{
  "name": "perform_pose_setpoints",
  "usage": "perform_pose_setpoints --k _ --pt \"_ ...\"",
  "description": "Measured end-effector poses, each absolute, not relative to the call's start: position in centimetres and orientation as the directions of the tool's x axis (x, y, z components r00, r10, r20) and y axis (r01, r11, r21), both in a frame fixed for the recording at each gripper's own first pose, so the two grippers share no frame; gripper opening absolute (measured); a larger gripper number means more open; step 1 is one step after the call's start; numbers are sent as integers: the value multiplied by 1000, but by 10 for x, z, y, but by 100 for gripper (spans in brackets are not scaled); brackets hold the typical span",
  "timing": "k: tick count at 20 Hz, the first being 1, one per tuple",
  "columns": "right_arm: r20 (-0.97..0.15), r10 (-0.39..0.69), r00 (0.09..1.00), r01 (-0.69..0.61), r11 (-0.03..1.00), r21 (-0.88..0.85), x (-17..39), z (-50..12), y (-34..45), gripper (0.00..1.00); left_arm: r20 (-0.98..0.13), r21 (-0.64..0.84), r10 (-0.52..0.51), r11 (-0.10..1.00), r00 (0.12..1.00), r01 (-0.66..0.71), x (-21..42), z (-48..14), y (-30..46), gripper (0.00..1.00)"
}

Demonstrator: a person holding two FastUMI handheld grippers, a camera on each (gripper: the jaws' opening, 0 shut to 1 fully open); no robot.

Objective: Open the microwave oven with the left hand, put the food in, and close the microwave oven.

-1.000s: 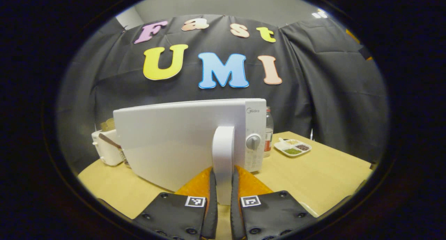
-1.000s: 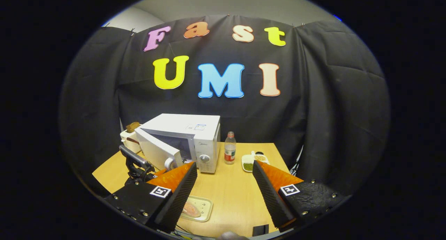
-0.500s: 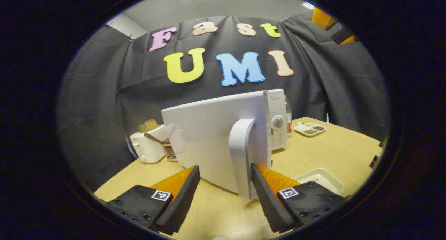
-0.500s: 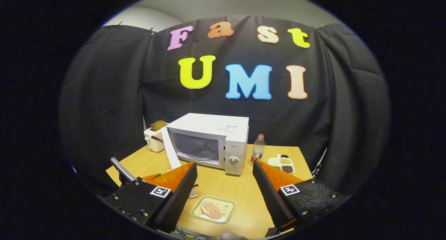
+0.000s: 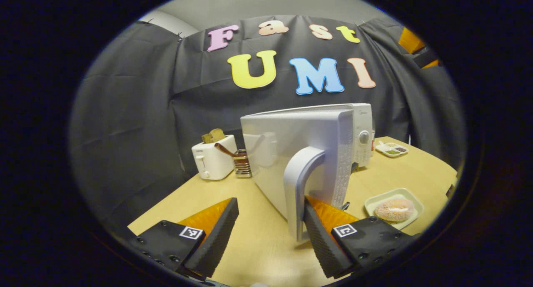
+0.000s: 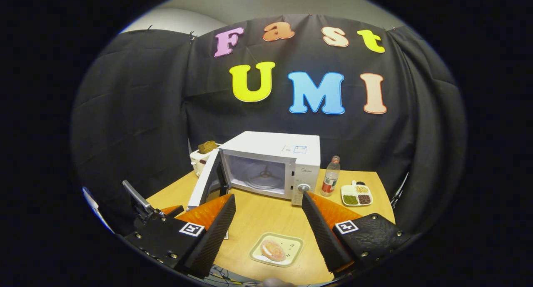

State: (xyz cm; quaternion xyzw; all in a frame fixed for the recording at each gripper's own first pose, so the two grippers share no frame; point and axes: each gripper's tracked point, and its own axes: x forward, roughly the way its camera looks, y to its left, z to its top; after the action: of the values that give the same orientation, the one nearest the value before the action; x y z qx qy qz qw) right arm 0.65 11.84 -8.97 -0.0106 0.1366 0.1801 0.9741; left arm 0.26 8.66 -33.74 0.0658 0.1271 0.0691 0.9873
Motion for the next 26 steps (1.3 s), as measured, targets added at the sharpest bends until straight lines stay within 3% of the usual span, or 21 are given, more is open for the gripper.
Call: perform_pose_setpoints --k 2,4,6,9,11,12,13,18,26 --pt "-289 354 889 -358 933 40 8 -100 127 98 -257 132 149 984 955 -118 -5 -339 104 95" --pt "-299 368 880 -364 929 72 8 -104 138 98 -280 91 139 989 950 -118 -9 -342 116 100" --pt "-295 377 878 -368 926 89 9 -102 147 98 -294 65 143 989 945 -129 -16 -342 129 98" --pt "-283 387 878 -380 921 84 9 -99 158 98 -287 104 161 985 944 -137 -32 -334 145 100" --pt "-279 395 875 -388 918 83 9 -97 165 98 -263 135 178 980 948 -146 -39 -321 158 95" --pt "-276 395 876 -390 918 76 9 -98 168 98 -255 141 186 978 949 -154 -42 -315 165 100" --pt "-275 395 877 -391 918 70 9 -99 169 98 -246 142 194 976 950 -162 -44 -309 173 95" --pt "-246 365 898 -370 929 26 16 -105 163 98 -238 158 247 964 939 -214 -56 -294 197 96" --pt "-382 299 875 -359 928 -97 14 -195 120 98 -175 121 249 966 953 -230 -94 -223 186 100"
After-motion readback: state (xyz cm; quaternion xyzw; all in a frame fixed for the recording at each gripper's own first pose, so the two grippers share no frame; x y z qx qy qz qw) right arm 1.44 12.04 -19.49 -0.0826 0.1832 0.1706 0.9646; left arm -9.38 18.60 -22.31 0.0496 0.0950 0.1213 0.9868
